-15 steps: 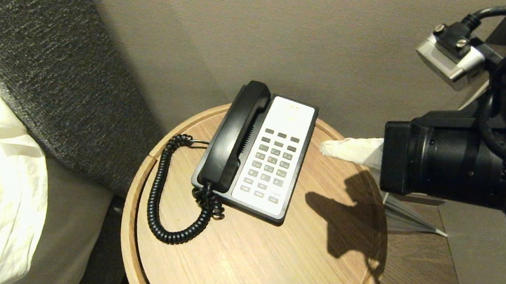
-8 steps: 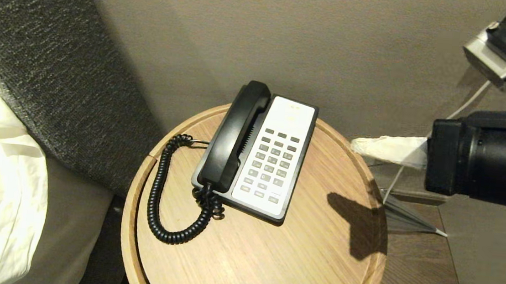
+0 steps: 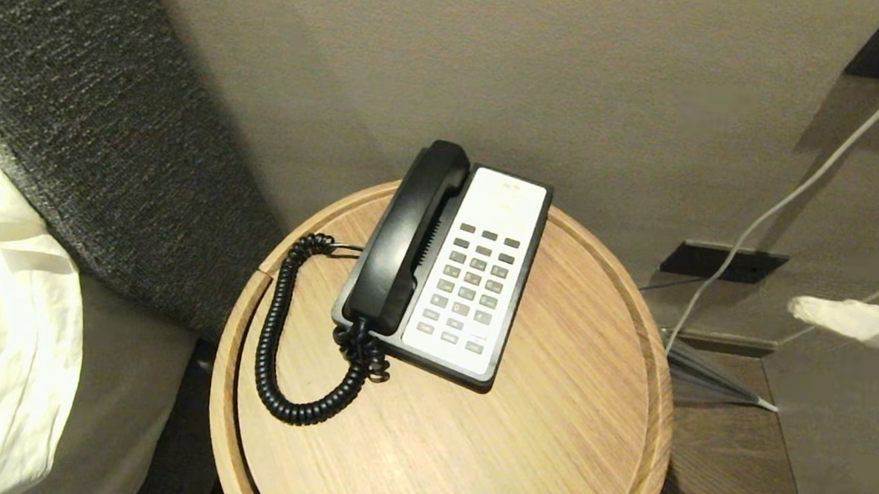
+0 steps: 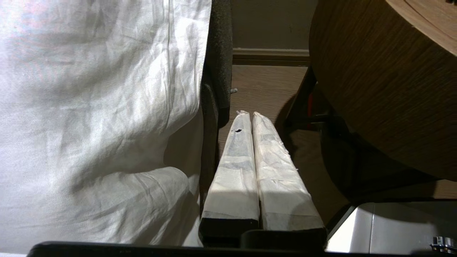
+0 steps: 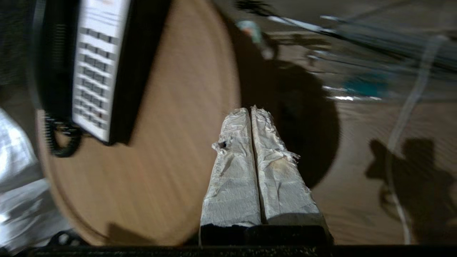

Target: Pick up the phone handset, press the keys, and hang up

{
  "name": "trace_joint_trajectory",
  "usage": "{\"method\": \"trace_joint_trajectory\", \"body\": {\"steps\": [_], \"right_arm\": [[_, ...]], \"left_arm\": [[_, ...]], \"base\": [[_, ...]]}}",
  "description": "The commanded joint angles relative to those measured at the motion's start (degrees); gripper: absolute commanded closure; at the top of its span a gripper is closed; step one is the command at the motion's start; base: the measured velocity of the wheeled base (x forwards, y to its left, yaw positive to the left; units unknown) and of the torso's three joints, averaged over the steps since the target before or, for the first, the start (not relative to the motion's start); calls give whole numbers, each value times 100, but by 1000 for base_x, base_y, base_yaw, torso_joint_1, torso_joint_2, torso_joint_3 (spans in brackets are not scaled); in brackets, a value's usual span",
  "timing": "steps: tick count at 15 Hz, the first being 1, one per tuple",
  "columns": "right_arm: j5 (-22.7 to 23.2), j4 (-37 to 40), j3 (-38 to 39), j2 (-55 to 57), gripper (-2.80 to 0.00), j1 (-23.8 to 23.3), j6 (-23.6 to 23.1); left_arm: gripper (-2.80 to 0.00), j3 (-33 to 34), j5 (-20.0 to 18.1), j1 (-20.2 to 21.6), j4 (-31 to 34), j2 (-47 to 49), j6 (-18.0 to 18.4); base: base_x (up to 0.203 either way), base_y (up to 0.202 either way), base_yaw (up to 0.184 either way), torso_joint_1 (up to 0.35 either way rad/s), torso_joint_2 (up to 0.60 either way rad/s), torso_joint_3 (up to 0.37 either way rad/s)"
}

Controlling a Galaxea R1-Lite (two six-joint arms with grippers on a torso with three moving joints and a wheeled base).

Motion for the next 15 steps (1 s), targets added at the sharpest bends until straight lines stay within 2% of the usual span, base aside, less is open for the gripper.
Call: {"method": "trace_joint_trajectory", "body": {"steps": [1, 3, 7, 10, 14, 15], "right_arm": [[469, 1, 858, -1191, 0, -1040, -135], [854, 13, 1480, -2149, 0, -1495, -334], [1058, 47, 3037, -4310, 0, -2024, -935], [450, 50, 4033, -5015, 0, -2225, -1536], [96, 364, 4133, -5787, 0, -2156, -1765], [-273, 317, 4237, -5817, 0, -2154, -1753]], "left_arm": [[0, -1, 0, 0, 4, 10, 3], [0, -1, 0, 0, 4, 10, 3], [0, -1, 4, 0, 4, 10, 3], [0, -1, 0, 0, 4, 10, 3], [0, -1, 0, 0, 4, 10, 3], [0, 7, 0, -4, 4, 10, 3]], "base": [[0, 0, 0, 0, 0, 0], [0, 0, 0, 0, 0, 0], [0, 0, 0, 0, 0, 0], [0, 0, 0, 0, 0, 0], [0, 0, 0, 0, 0, 0], [0, 0, 0, 0, 0, 0]]}}
